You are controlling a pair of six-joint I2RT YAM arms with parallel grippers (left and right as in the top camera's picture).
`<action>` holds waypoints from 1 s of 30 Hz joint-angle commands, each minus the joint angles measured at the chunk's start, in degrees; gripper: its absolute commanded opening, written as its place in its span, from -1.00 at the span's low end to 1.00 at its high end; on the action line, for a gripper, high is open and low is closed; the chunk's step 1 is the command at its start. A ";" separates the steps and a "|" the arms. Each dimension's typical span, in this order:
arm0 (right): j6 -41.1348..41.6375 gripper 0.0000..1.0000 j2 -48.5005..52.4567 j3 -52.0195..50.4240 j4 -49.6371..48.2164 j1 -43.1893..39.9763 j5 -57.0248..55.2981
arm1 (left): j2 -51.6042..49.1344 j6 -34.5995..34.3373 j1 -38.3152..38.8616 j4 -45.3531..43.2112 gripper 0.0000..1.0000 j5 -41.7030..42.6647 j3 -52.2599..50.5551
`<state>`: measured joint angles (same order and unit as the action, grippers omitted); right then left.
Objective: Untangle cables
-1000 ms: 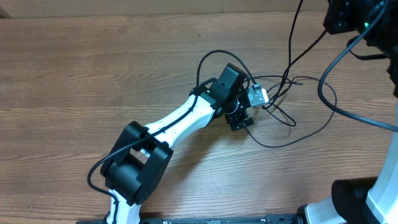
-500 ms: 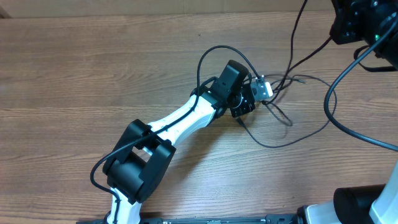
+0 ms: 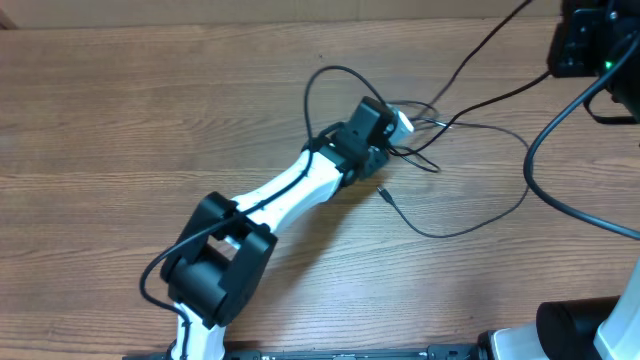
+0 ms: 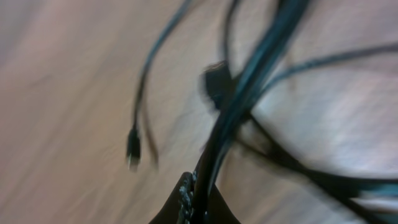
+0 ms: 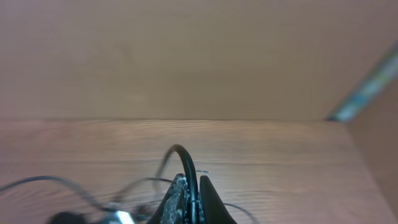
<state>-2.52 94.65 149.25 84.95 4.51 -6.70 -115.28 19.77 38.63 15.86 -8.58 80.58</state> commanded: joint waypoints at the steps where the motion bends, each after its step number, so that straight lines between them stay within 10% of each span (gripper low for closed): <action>1: 2.56 -0.92 -0.72 1.07 -0.31 -0.11 -12.46 | 9.88 -7.06 -3.02 1.68 -0.92 -19.65 0.24; 16: 9.84 -0.92 -0.66 0.81 0.37 -10.36 -25.31 | 37.05 -9.73 -19.39 6.56 -0.77 -21.64 0.24; 30: 9.75 -0.92 2.45 0.81 -1.88 -15.26 -21.51 | 39.58 -9.60 -21.09 13.18 -0.77 -25.86 0.22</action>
<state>6.46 95.33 149.25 83.90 -10.44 -28.75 -75.88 10.87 17.89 28.42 -32.86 80.23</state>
